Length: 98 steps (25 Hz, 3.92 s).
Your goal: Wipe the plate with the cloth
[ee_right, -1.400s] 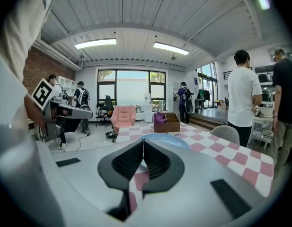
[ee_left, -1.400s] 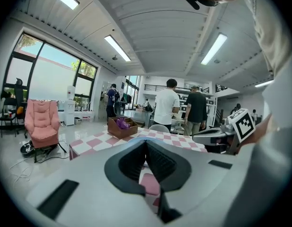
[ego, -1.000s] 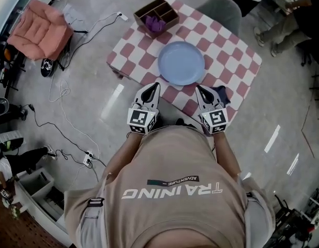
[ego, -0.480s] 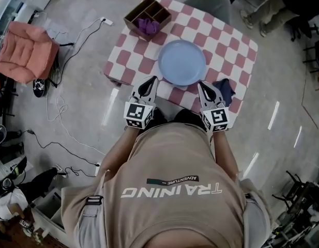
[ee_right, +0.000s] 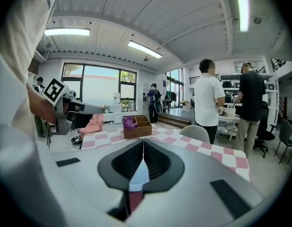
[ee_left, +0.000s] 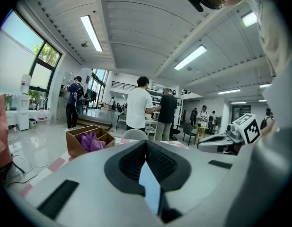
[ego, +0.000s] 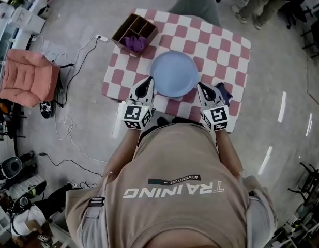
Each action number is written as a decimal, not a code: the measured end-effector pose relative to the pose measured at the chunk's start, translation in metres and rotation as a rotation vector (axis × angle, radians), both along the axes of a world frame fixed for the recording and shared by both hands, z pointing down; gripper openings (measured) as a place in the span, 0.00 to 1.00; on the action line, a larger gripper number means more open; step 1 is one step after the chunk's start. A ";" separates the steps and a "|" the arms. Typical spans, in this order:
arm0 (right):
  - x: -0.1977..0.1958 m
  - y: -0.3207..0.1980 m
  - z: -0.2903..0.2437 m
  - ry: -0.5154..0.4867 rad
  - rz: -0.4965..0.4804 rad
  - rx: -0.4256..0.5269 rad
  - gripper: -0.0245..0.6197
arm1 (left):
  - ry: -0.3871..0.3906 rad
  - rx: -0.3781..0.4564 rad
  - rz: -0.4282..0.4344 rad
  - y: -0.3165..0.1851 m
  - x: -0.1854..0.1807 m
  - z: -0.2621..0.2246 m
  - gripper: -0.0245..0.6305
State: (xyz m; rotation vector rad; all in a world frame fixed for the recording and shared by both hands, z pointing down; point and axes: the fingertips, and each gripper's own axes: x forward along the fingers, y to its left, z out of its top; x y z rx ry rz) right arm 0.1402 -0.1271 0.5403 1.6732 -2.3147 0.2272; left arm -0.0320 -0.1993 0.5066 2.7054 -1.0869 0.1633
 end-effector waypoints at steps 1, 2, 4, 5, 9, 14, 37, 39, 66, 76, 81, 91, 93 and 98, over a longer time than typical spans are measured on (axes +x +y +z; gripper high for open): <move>0.003 -0.004 0.000 -0.005 -0.004 0.002 0.07 | 0.004 -0.006 -0.005 -0.005 0.003 0.000 0.06; 0.005 -0.008 -0.001 -0.009 -0.008 0.004 0.07 | 0.006 -0.010 -0.011 -0.010 0.006 0.000 0.06; 0.012 -0.012 -0.001 -0.009 -0.015 0.004 0.07 | -0.001 -0.012 -0.014 -0.016 0.015 0.002 0.06; 0.015 -0.014 -0.001 0.002 -0.019 0.001 0.07 | -0.006 -0.010 -0.008 -0.017 0.021 0.002 0.06; 0.016 -0.016 0.008 0.050 -0.061 0.006 0.07 | -0.033 0.005 0.041 -0.016 0.047 0.004 0.06; 0.020 -0.013 0.015 0.020 -0.048 0.001 0.07 | -0.055 0.009 0.094 -0.008 0.072 0.005 0.06; 0.121 0.071 0.060 0.036 0.457 -0.161 0.07 | -0.043 0.012 0.299 -0.015 0.083 0.001 0.06; 0.134 0.083 0.071 0.029 0.506 -0.189 0.07 | -0.036 0.003 0.310 -0.017 0.084 0.005 0.06; 0.132 0.076 0.127 -0.018 0.529 -0.357 0.46 | -0.015 -0.015 0.214 -0.043 0.038 0.013 0.06; 0.137 0.091 0.176 0.011 0.557 -0.514 0.46 | -0.017 -0.015 0.206 -0.042 0.029 0.013 0.06; 0.138 0.090 0.175 0.015 0.552 -0.519 0.45 | -0.012 -0.008 0.207 -0.041 0.027 0.010 0.06; 0.148 0.092 0.170 0.030 0.562 -0.559 0.23 | -0.007 0.000 0.192 -0.037 0.021 0.010 0.06; 0.146 0.086 0.156 0.021 0.555 -0.529 0.23 | -0.009 0.007 0.189 -0.039 0.020 0.008 0.06; 0.127 0.040 0.096 0.072 0.464 -0.392 0.23 | 0.005 0.017 0.166 -0.047 0.017 0.003 0.06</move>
